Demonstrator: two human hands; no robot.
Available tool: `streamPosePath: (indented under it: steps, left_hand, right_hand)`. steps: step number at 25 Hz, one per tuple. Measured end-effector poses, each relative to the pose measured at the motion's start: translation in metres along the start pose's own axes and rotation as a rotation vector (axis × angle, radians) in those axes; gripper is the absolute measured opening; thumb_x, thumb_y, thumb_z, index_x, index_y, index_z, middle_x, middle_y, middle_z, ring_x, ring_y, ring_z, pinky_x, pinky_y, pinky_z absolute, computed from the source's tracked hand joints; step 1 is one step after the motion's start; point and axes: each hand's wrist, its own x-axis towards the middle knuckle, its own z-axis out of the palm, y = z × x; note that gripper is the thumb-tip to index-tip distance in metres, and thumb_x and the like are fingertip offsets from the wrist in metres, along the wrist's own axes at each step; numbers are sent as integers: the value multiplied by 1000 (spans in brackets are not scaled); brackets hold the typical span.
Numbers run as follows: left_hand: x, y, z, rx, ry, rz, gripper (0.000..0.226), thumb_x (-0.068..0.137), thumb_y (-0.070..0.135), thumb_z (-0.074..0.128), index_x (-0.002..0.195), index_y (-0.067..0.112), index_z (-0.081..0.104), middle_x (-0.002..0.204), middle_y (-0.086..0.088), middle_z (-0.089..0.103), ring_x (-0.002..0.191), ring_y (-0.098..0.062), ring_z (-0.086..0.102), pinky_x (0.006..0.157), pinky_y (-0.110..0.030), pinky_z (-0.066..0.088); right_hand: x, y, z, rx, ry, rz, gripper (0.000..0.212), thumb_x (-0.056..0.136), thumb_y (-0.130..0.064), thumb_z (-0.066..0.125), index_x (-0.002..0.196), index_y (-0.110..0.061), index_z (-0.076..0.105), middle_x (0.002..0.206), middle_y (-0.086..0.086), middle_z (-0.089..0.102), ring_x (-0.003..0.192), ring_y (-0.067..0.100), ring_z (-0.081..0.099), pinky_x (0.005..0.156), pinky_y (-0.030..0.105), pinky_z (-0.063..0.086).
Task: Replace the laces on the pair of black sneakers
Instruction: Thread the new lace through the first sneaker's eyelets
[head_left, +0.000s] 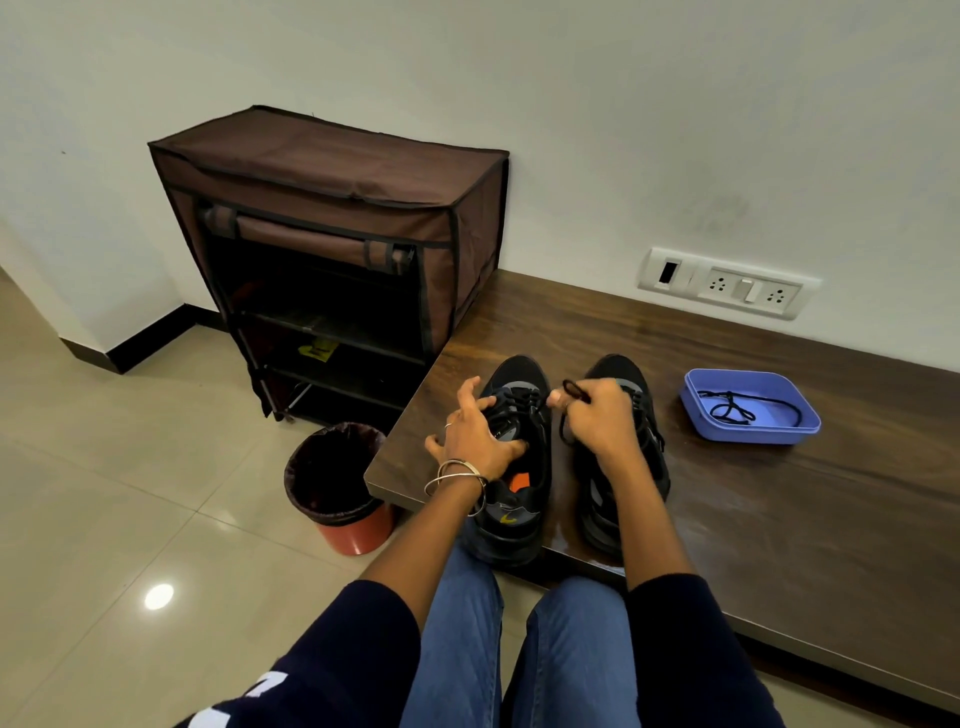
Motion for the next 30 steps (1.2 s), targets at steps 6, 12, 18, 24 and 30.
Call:
streamPosePath:
  steps: [6, 12, 18, 24, 30]
  left_hand:
    - [0, 0, -1, 28, -3, 1, 100, 61, 40, 78, 140, 36, 17, 131, 23, 52, 130, -13, 41, 105, -54, 19]
    - [-2, 2, -2, 287, 30, 93, 75, 70, 54, 71, 133, 35, 36, 135, 12, 44, 131, -18, 33, 106, -51, 22]
    - [-12, 4, -14, 518, 108, 218, 42, 80, 60, 60, 113, 35, 64, 114, 8, 58, 114, -17, 48, 89, -39, 29]
    - [-12, 2, -14, 336, 29, 216, 34, 88, 42, 61, 119, 30, 66, 113, -5, 59, 106, -26, 58, 84, -34, 47]
    - [-9, 5, -25, 177, 91, 82, 23, 84, 42, 65, 104, 34, 73, 102, 3, 72, 99, -20, 65, 83, -28, 49]
  right_hand:
    - [-18, -3, -6, 186, 187, -23, 18, 91, -27, 65, 77, -16, 68, 69, -2, 60, 70, 14, 57, 65, 30, 43]
    - [-16, -24, -29, -342, -9, 155, 17, 98, -12, 47, 108, 1, 50, 148, 21, 19, 132, 38, 20, 95, 39, 32]
    - [-12, -29, -32, -2, -262, -28, 33, 99, 6, 35, 128, 11, 49, 94, 12, 54, 79, 18, 54, 59, 9, 44]
    - [-17, -24, 2, -142, -154, -192, 24, 98, -7, 53, 115, -2, 70, 98, 12, 72, 88, 15, 63, 76, 13, 40]
    - [-25, -11, 38, -215, 5, -161, 13, 85, -8, 71, 94, -12, 78, 94, 6, 75, 94, 21, 68, 83, 29, 53]
